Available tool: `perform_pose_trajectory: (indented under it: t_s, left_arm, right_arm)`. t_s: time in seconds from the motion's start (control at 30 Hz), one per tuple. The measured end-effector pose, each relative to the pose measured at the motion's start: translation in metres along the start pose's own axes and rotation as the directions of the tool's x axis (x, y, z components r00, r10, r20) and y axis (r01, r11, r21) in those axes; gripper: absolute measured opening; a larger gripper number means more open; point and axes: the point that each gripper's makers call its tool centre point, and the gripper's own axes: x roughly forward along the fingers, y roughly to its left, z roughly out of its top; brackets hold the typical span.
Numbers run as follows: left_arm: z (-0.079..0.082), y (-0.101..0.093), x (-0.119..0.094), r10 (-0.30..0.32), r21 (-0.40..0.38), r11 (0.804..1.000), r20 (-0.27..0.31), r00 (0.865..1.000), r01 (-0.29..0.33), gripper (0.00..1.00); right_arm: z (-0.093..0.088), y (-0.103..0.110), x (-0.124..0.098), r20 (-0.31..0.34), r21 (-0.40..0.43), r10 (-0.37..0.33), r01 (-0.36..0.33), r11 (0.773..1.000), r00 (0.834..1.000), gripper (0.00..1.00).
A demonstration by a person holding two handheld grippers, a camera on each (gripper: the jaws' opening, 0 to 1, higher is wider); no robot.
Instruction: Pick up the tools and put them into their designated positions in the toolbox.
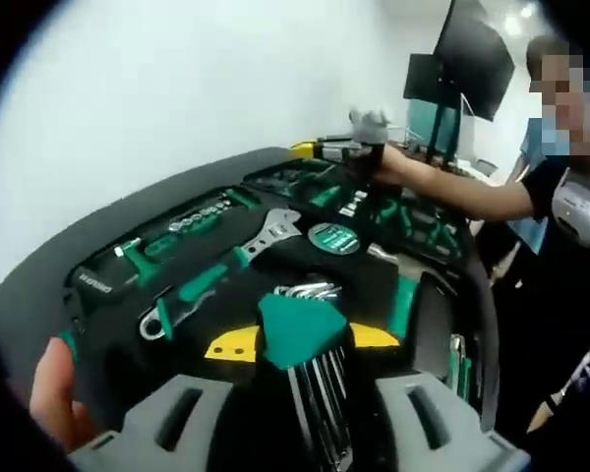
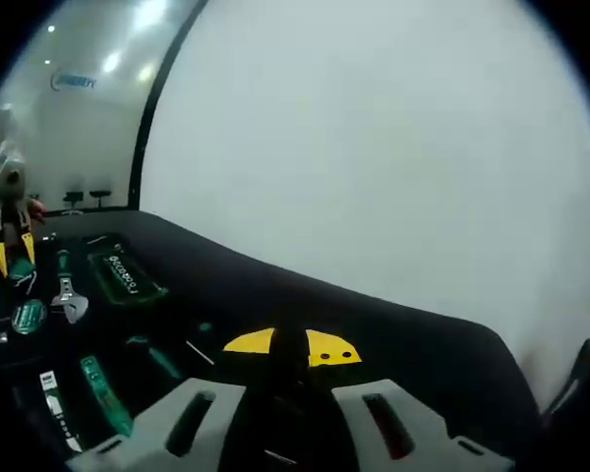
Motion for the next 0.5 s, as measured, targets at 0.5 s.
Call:
perform_pose_trajectory:
  t_s: [0.5]
  left_arm:
    - [-0.001,-0.018,0.008,-0.146,-0.001,0.989,-0.063,0.987,0.146,0.26]
  right_arm:
    - [0.009,0.024,-0.003,0.041,-0.008,0.084,-0.084,0.996,0.996,0.08]
